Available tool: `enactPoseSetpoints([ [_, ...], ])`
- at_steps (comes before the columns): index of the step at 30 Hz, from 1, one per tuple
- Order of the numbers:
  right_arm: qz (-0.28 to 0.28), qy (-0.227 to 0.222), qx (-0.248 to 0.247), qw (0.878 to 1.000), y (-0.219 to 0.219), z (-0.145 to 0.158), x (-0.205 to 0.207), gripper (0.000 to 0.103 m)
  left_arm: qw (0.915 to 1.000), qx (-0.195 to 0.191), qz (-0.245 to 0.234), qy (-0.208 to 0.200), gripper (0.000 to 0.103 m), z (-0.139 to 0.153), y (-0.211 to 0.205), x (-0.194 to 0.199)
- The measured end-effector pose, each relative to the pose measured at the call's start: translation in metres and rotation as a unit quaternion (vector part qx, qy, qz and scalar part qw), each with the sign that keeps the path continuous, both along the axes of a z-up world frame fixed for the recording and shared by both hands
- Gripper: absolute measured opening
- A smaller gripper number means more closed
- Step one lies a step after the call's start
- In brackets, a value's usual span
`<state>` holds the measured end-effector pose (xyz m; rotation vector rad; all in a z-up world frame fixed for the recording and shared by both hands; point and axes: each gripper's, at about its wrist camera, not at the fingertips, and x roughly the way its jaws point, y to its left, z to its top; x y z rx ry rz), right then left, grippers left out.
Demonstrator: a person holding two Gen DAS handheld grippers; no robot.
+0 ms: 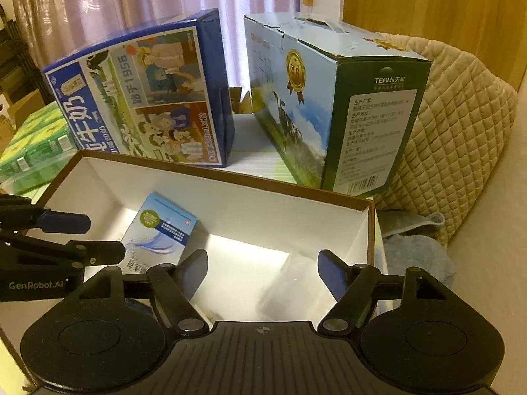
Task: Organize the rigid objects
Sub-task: 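Open both tools to drop the blue medicine box and clear container into the box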
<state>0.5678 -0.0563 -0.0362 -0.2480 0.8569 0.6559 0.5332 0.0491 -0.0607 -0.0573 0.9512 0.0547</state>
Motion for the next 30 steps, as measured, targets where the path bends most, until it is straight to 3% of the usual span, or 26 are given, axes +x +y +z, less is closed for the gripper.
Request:
enactPoseSetpoints([
  [26, -0.007, -0.001, 0.032, 0.999, -0.026, 0.033, -0.057, 0.071, 0.9994, -0.008, -0.005, -0.034, 0.048, 0.038, -0.010, -0.042],
  [30, -0.010, 0.000, 0.044, 0.999, -0.032, 0.041, -0.071, 0.071, 0.9992, -0.012, -0.001, -0.039, 0.054, 0.046, -0.011, -0.058],
])
